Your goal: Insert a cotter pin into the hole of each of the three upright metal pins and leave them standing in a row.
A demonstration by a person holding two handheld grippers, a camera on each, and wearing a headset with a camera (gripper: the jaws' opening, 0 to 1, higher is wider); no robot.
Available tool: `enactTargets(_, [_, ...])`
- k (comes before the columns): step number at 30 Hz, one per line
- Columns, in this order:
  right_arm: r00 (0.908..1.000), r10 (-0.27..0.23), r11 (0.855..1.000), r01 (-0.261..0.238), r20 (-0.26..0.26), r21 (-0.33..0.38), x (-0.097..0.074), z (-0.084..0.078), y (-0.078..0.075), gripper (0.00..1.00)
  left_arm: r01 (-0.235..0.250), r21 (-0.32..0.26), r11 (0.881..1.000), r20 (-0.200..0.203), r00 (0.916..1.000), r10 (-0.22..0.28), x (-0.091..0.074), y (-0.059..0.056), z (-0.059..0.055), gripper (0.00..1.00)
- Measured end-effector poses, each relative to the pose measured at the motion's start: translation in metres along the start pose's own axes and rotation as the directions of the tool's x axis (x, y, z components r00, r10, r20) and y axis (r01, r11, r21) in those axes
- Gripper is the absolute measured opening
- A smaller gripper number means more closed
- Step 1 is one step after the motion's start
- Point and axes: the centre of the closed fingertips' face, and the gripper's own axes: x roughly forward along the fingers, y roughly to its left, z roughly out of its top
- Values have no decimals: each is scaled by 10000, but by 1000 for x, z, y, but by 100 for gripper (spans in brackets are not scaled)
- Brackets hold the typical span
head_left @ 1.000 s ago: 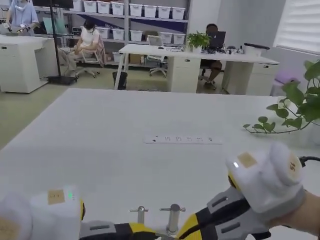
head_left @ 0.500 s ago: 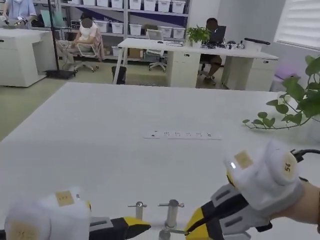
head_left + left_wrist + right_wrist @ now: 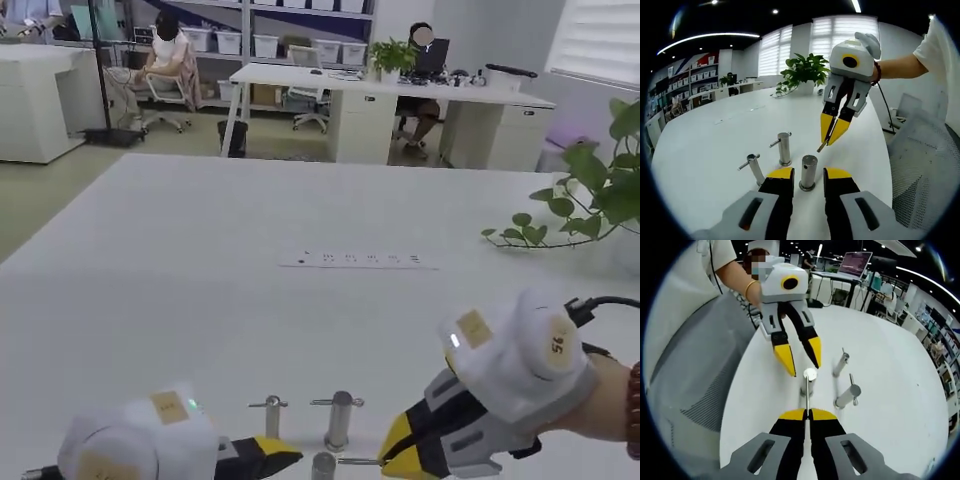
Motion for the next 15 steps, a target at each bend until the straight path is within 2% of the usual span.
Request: enactTargets(15, [9996,127,9998,-130,-256,-125,9,-6,-4,3,69,44,10000,-180,9998,-69,13,0,-2,14])
